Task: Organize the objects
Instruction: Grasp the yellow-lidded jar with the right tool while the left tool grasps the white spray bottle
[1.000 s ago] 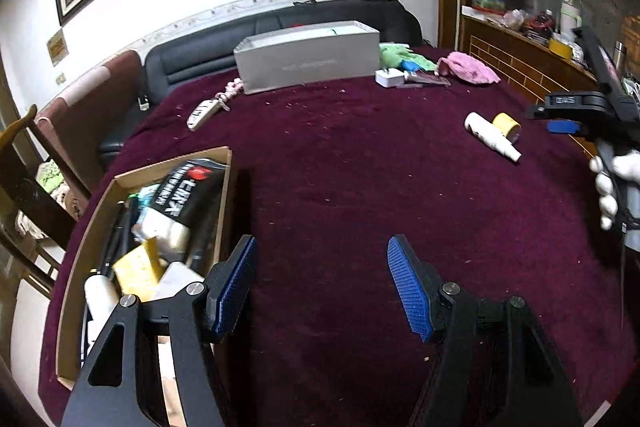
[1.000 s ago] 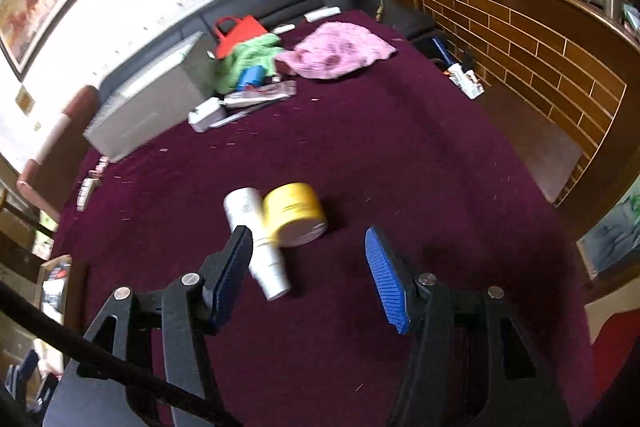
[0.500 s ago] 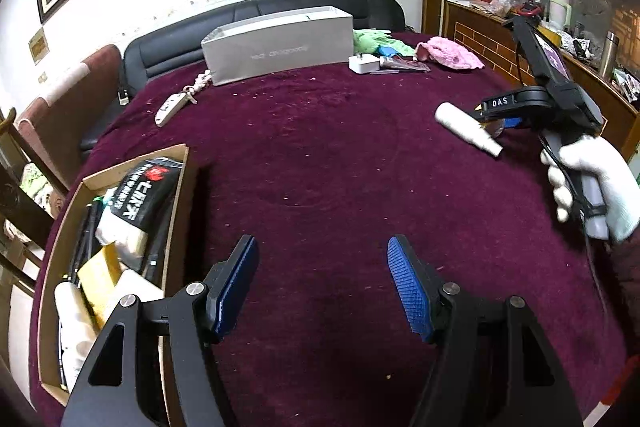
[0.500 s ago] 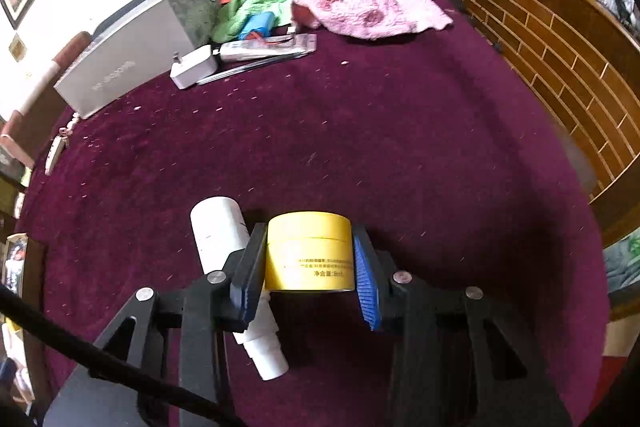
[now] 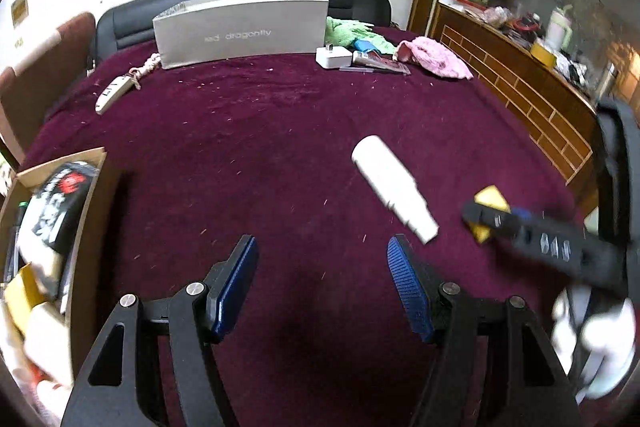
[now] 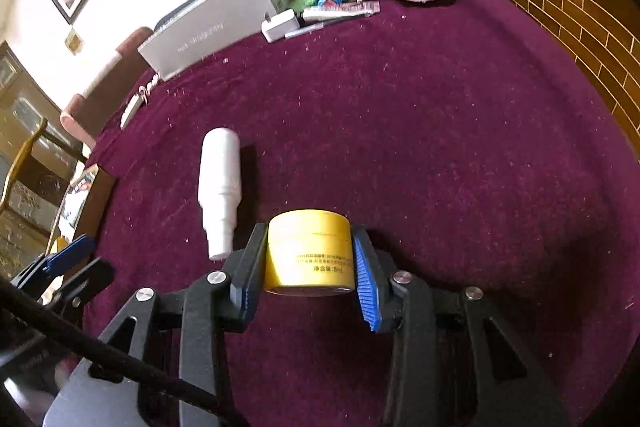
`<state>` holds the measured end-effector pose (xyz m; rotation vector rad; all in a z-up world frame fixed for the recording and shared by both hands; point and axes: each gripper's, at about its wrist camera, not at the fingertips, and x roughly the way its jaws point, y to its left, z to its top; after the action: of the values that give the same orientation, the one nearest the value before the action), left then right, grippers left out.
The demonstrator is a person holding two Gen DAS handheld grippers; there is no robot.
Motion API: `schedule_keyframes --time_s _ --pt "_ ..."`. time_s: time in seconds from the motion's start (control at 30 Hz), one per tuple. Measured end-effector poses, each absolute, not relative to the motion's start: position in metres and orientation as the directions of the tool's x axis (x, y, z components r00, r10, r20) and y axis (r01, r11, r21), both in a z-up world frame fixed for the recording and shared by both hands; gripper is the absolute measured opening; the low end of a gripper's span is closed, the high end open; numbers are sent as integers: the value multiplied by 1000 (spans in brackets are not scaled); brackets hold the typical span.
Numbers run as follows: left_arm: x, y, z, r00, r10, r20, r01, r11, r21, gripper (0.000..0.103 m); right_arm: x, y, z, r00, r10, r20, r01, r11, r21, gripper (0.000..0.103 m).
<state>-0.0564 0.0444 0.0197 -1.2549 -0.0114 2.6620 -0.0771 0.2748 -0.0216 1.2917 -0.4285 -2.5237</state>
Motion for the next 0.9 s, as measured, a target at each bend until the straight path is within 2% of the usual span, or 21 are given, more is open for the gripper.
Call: schedule_keyframes --time_s 0.2,0.53,0.57,0.6,0.63,0.67,0.7,0.77,0.9 --pt "-101 69 12 -612 181 -770 -163 -981 -101 60 -75 273 -23 -588 -366 -721 120 -921 369 38" --pt "-131 106 -19 -576 134 -807 -208 -978 -14 60 -78 276 -23 -582 -390 -713 115 -908 404 38" --pt "-129 106 -21 -578 140 -804 -216 -976 -15 56 -77 277 -23 -582 -392 -713 114 -907 406 38" --pt "-128 105 -20 -582 161 -797 -234 -972 -26 39 -77 277 -23 -582 -392 -713 113 -907 406 38" --pt "-127 104 -19 -582 169 -795 -241 -970 -30 36 -77 277 -23 -581 -393 -713 113 -906 407 38" --pt "-127 102 -18 -583 163 -796 -238 -971 -25 27 -77 277 -22 -582 -392 -712 114 -907 406 38" --pt "-127 98 -17 -581 168 -796 -236 -971 -33 24 -77 277 -22 -582 -392 -712 114 -907 405 38" --pt "-127 88 -16 -567 202 -798 -234 -969 -79 24 -76 277 -22 -584 -389 -712 115 -908 402 38" --pt "-117 72 -12 -580 208 -788 -218 -971 -96 24 -76 275 -20 -588 -380 -714 119 -914 389 38"
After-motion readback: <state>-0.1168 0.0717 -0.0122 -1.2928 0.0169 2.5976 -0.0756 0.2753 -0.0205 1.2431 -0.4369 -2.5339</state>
